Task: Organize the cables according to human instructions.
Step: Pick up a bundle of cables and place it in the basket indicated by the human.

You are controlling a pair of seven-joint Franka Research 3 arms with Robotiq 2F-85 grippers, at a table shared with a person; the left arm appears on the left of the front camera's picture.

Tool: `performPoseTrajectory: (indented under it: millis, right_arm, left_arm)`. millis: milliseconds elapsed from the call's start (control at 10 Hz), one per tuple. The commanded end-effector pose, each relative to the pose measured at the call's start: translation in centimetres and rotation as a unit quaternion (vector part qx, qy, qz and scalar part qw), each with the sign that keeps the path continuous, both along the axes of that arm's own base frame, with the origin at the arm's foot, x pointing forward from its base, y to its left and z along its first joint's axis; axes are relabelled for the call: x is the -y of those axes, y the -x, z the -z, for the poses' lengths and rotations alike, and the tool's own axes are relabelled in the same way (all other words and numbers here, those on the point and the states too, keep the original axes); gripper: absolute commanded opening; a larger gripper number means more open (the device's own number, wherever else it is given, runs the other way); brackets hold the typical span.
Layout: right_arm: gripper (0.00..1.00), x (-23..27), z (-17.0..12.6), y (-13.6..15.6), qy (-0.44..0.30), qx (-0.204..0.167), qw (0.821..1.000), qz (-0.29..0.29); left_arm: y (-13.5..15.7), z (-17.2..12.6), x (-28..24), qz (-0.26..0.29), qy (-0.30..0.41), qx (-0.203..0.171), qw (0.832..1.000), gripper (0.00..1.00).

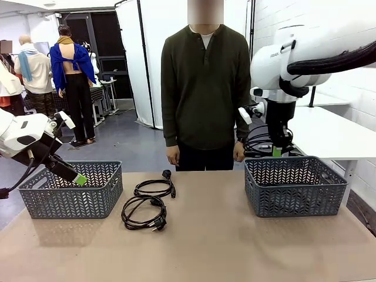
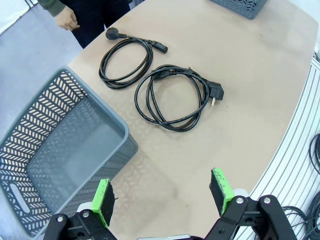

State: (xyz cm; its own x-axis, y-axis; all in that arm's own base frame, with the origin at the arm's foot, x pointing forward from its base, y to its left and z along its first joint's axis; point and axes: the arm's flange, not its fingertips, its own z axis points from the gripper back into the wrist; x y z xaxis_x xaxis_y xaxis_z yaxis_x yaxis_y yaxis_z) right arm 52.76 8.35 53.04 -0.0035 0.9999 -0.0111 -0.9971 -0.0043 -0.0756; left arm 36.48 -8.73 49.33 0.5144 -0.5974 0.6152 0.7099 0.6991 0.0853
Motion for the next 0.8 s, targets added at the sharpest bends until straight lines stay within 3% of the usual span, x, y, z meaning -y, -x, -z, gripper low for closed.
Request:
performPoseTrajectory:
  millis: [0,700]
  right_arm:
    - [0.0,1.5,1.5,0.0,-0.019,0.002,1.0,-0.012]
    - [0.0,5.6,7.3,-1.9,-0.028,0.014,1.0,-0.002]
  left_arm:
    - [-0.1,0.0,-0.1,-0.006,0.003,-0.002,1.0,1.0]
    - [-0.1,0.0,-0.1,-0.006,0.003,-0.002,1.0,1.0]
